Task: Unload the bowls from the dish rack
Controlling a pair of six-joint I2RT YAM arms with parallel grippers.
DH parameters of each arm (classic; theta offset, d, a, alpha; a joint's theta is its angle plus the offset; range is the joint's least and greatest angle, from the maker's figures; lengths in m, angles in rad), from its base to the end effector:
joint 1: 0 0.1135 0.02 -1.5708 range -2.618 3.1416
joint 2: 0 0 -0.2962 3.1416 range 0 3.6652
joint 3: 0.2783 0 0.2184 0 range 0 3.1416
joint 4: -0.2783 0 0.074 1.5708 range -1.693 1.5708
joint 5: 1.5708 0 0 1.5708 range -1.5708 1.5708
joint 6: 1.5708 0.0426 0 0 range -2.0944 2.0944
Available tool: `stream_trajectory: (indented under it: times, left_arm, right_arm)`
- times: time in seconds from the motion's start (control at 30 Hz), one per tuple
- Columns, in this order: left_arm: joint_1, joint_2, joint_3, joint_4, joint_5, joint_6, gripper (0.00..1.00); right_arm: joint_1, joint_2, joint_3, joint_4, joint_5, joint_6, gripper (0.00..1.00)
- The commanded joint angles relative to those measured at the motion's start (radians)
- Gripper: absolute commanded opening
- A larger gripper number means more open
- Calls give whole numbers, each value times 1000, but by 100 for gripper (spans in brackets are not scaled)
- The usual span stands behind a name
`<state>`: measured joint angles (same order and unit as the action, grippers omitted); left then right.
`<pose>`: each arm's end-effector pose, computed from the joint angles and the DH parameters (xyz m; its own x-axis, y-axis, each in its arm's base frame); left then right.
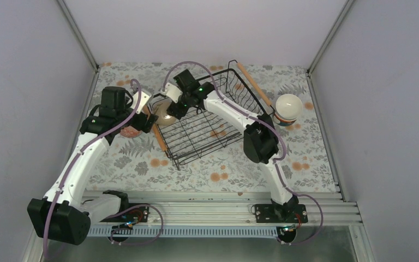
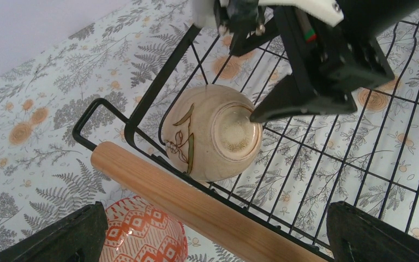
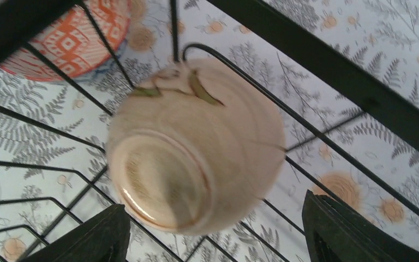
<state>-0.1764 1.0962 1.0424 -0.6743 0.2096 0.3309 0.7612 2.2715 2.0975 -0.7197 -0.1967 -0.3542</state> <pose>0.1795 -0.0410 0.3486 -0.5141 0.4144 -0.7509 0.5198 0.8470 0.1116 0.3568 0.3514 0.2724 -0.2639 -0.7212 -0.6405 -0.9134 0.4003 -0.0744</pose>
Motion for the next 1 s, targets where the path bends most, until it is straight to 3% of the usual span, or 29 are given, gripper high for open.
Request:
stream_trajectory:
  times: [0.0,0.4,0.97]
  left_arm:
    - [6,13,2,10,-8,-1,100]
    - [13,10,2,7,-4,-3,100]
    - [30,11,8,-1,16,-3,100]
  right_arm:
    - [53,1,-6,59,47,-24,78]
    - [108,32,-49,133,246,-10,86]
    - [142,67,-71,108,267,4,82]
